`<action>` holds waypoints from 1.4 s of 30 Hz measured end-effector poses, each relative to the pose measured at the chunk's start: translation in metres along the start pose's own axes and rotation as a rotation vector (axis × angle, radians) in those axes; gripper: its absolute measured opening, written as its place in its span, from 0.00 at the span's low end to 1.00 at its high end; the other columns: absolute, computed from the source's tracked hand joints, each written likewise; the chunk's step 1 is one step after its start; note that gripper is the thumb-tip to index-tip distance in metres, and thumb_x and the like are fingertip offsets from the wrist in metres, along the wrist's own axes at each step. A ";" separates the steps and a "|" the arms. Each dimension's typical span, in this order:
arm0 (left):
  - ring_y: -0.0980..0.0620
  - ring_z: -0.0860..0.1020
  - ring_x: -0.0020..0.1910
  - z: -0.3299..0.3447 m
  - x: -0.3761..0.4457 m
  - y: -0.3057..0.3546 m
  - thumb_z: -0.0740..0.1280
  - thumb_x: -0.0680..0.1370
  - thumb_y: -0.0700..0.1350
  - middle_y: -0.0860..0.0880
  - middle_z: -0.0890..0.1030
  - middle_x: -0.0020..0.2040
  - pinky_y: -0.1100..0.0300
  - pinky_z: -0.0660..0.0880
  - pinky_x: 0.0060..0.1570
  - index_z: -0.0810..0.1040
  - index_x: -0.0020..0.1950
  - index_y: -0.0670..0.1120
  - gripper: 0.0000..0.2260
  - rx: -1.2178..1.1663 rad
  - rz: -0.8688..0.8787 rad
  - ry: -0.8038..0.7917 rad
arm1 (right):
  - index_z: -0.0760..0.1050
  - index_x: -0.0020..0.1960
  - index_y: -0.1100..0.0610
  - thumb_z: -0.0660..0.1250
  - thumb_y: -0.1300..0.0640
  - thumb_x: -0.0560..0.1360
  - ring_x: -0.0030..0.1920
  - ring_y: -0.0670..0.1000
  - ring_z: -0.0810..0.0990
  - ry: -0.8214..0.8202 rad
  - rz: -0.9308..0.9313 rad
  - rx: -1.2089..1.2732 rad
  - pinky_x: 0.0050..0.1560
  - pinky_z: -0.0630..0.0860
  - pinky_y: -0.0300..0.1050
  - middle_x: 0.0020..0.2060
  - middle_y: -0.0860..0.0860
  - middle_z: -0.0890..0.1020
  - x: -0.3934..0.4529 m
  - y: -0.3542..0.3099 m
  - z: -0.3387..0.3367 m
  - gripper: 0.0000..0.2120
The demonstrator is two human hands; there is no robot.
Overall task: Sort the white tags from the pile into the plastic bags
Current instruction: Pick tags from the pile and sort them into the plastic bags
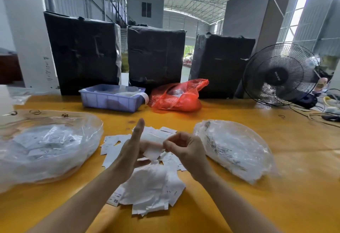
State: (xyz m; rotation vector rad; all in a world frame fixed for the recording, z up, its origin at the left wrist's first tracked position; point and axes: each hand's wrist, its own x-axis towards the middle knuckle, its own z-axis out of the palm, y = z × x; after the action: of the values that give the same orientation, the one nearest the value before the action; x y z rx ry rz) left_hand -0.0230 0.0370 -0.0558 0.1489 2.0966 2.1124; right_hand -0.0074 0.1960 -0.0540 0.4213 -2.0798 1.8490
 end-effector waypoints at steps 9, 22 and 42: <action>0.51 0.80 0.37 0.000 0.003 -0.010 0.72 0.72 0.42 0.43 0.84 0.38 0.61 0.77 0.40 0.84 0.43 0.40 0.05 -0.021 0.115 0.027 | 0.77 0.49 0.59 0.71 0.65 0.72 0.41 0.49 0.81 -0.069 0.186 -0.027 0.42 0.78 0.43 0.40 0.53 0.82 0.004 0.010 -0.007 0.08; 0.52 0.81 0.41 0.003 0.002 -0.010 0.72 0.72 0.39 0.45 0.84 0.40 0.62 0.74 0.41 0.83 0.44 0.40 0.04 -0.038 0.022 0.071 | 0.73 0.53 0.54 0.63 0.66 0.77 0.40 0.53 0.81 0.216 0.349 0.179 0.36 0.78 0.43 0.41 0.59 0.81 0.013 0.021 -0.019 0.09; 0.55 0.77 0.28 -0.001 -0.001 -0.007 0.75 0.68 0.35 0.47 0.80 0.31 0.65 0.73 0.28 0.81 0.46 0.41 0.09 -0.067 -0.126 -0.098 | 0.78 0.36 0.61 0.72 0.56 0.70 0.32 0.48 0.76 0.003 0.351 0.218 0.34 0.74 0.41 0.29 0.51 0.77 0.008 0.018 -0.011 0.09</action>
State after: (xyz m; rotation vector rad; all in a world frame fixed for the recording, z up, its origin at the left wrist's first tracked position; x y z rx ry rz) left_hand -0.0221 0.0362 -0.0626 0.1066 1.9251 2.0553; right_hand -0.0221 0.2088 -0.0653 0.1050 -2.0602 2.2847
